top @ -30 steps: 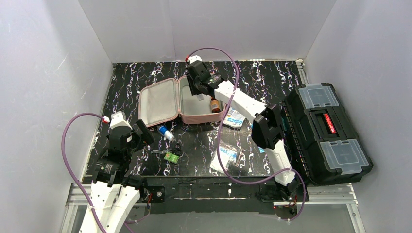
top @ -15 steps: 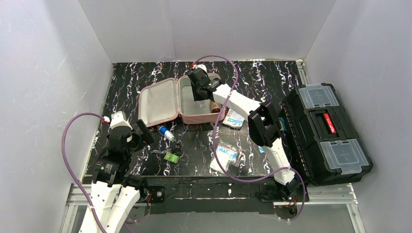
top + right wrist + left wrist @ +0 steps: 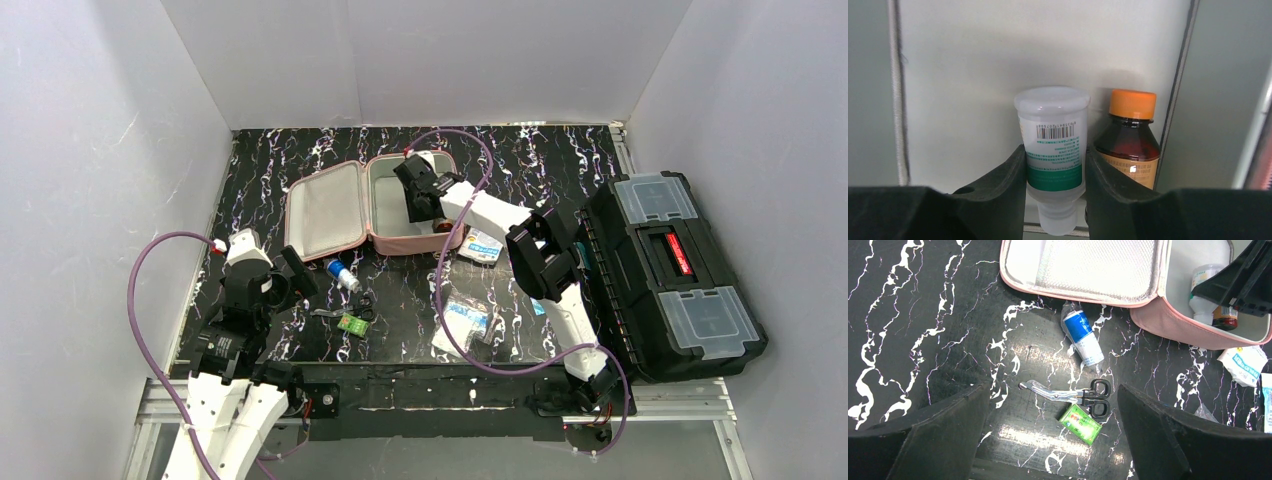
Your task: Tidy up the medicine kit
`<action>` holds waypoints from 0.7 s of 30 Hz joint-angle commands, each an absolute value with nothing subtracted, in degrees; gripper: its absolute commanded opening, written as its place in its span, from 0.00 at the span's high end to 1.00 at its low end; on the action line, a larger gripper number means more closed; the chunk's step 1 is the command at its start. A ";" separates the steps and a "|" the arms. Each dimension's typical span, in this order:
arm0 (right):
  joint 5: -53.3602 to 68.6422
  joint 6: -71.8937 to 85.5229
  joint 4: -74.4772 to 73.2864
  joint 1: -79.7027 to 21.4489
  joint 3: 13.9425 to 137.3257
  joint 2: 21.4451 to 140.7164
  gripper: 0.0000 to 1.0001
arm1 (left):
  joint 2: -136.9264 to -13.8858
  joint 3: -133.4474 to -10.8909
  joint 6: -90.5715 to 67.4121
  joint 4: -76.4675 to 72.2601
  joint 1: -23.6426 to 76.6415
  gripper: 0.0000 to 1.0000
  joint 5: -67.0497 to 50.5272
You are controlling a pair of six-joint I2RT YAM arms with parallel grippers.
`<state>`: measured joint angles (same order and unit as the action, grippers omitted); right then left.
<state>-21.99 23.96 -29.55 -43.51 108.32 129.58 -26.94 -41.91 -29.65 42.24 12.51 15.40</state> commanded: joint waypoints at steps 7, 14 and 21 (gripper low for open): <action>-24.92 24.95 -26.47 -43.54 102.59 121.30 0.41 | -27.62 -41.91 -29.18 41.83 12.71 0.00 15.06; -25.35 22.96 -25.75 -43.95 99.29 115.09 0.30 | -27.71 -41.96 -29.02 41.85 12.72 0.00 14.51; -21.70 20.03 -24.30 -45.04 93.96 107.64 0.28 | -27.88 -42.05 -28.69 41.94 12.73 0.01 14.10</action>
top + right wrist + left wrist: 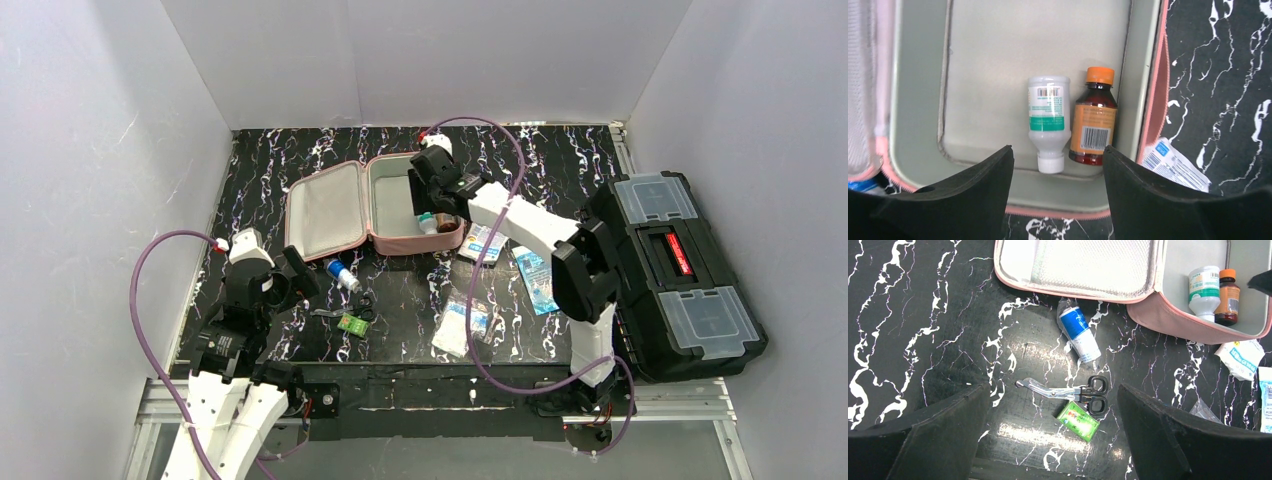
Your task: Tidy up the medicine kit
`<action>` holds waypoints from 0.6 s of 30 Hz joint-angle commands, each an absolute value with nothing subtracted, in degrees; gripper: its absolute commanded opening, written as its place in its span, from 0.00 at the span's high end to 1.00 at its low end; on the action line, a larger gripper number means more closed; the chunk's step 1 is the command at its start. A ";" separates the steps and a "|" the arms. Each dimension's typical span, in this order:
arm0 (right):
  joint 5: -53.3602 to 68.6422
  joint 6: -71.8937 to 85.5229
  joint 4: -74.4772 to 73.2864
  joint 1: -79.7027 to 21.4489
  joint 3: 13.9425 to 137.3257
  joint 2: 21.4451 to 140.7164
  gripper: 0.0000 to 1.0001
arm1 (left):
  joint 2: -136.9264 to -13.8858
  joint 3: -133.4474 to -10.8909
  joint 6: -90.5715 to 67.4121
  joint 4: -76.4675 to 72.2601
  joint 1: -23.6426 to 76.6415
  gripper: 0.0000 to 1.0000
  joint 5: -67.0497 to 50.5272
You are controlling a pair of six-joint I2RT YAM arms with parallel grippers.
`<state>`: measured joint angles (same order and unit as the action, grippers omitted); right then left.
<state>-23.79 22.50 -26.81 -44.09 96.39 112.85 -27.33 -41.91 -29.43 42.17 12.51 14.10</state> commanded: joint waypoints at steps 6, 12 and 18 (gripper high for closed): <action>-14.27 17.52 -23.53 -45.60 86.61 99.97 0.26 | -29.85 -42.53 -29.62 42.95 12.71 0.01 14.52; -10.53 17.83 -23.76 -46.25 77.07 90.38 0.23 | -31.86 -42.81 -28.64 43.01 12.73 0.01 11.93; -7.78 18.30 -22.45 -47.18 65.64 81.63 0.21 | -32.70 -42.62 -27.37 42.50 12.71 0.00 9.72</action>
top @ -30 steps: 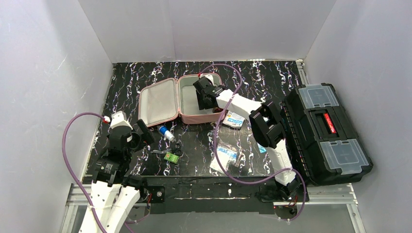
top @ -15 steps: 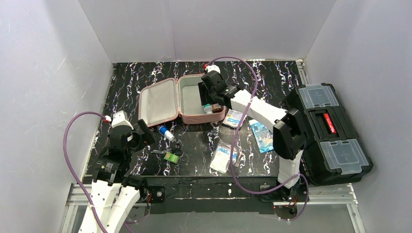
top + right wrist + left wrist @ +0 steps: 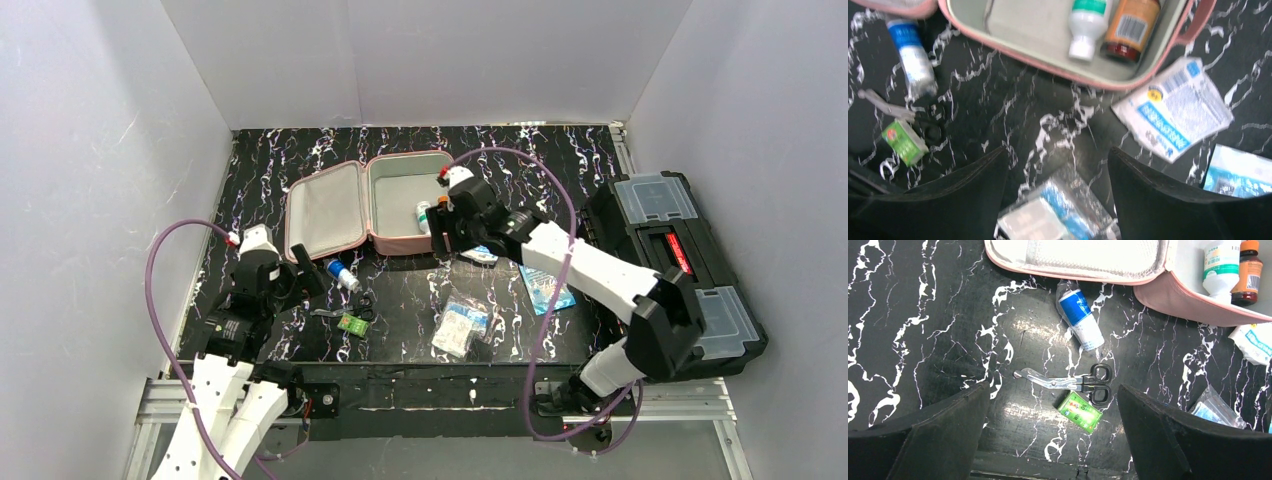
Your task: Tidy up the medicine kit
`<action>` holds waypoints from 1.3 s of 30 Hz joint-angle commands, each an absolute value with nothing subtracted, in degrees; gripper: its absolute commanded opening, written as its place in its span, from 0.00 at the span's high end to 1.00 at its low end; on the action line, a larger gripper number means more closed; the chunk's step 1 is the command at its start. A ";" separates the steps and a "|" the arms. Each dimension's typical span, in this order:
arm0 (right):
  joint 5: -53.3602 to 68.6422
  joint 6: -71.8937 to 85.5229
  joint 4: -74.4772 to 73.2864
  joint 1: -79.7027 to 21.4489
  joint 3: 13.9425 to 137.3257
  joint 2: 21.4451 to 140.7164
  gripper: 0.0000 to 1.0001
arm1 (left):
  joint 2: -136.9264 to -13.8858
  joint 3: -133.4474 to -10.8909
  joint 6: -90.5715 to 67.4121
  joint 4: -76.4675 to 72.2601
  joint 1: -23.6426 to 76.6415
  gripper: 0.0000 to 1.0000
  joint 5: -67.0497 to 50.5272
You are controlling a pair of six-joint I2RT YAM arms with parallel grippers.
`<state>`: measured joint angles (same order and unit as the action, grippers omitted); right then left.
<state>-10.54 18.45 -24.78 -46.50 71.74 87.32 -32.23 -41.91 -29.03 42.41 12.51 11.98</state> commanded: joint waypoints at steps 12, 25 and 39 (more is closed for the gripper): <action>-12.04 29.60 -20.63 -47.47 56.18 77.01 0.19 | -34.23 -41.77 -22.76 39.67 12.74 0.01 -0.56; -7.20 29.53 -22.82 -47.89 78.98 92.28 0.20 | -33.67 -41.83 -22.07 39.56 12.73 0.00 -2.37; 6.80 20.50 -22.75 -53.92 95.42 109.73 0.21 | -29.02 -42.78 -26.10 42.49 12.68 0.01 10.70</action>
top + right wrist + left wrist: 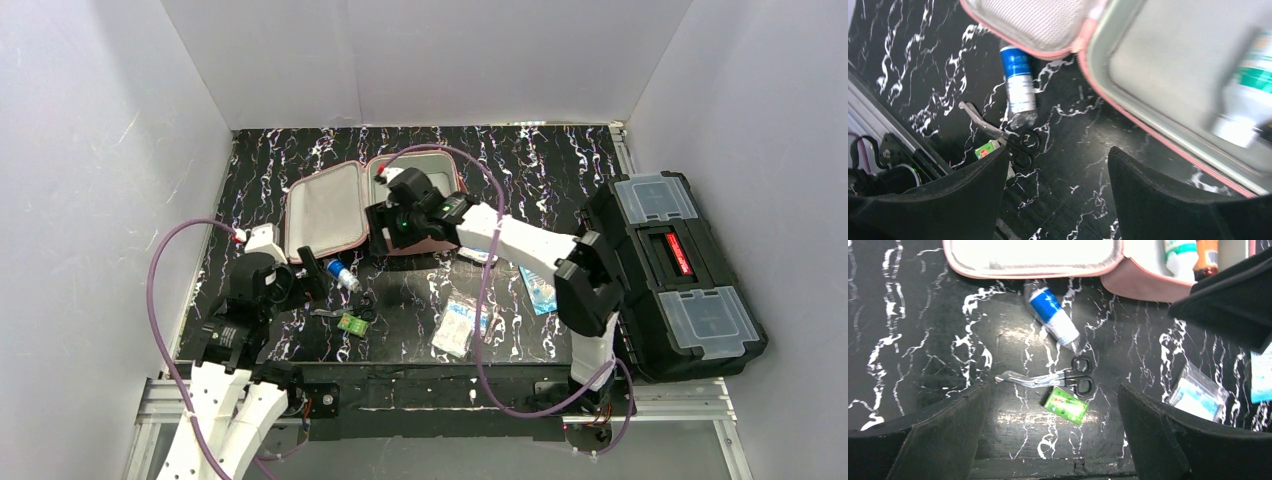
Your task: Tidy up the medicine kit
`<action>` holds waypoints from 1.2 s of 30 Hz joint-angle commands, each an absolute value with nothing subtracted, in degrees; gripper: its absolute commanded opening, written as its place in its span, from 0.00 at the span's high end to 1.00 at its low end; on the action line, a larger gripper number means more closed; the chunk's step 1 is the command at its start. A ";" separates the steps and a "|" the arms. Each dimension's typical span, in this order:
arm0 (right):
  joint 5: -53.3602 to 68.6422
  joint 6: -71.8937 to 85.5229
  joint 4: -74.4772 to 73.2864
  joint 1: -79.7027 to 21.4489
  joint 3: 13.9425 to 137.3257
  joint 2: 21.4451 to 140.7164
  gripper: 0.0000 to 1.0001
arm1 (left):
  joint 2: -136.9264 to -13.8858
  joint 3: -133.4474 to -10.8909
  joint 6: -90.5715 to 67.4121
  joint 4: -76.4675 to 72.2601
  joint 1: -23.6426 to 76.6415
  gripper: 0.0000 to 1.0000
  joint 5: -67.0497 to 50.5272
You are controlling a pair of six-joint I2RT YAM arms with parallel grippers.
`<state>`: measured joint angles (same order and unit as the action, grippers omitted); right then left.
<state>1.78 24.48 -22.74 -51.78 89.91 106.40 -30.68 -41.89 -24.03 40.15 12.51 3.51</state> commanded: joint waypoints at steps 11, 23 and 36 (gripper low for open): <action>8.78 17.34 -24.14 -57.66 108.15 124.11 0.20 | -28.46 -42.76 -28.13 43.56 12.69 0.00 16.34; 6.34 15.50 -27.42 -59.22 119.98 136.23 0.28 | -28.40 -42.65 -28.06 43.28 12.62 0.00 15.77; 6.41 14.81 -27.23 -60.58 120.40 138.69 0.53 | -28.38 -42.62 -27.88 43.07 12.52 0.00 15.60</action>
<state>6.51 15.80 -27.27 -60.08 118.03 137.73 -28.38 -41.89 -27.75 42.52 12.51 14.41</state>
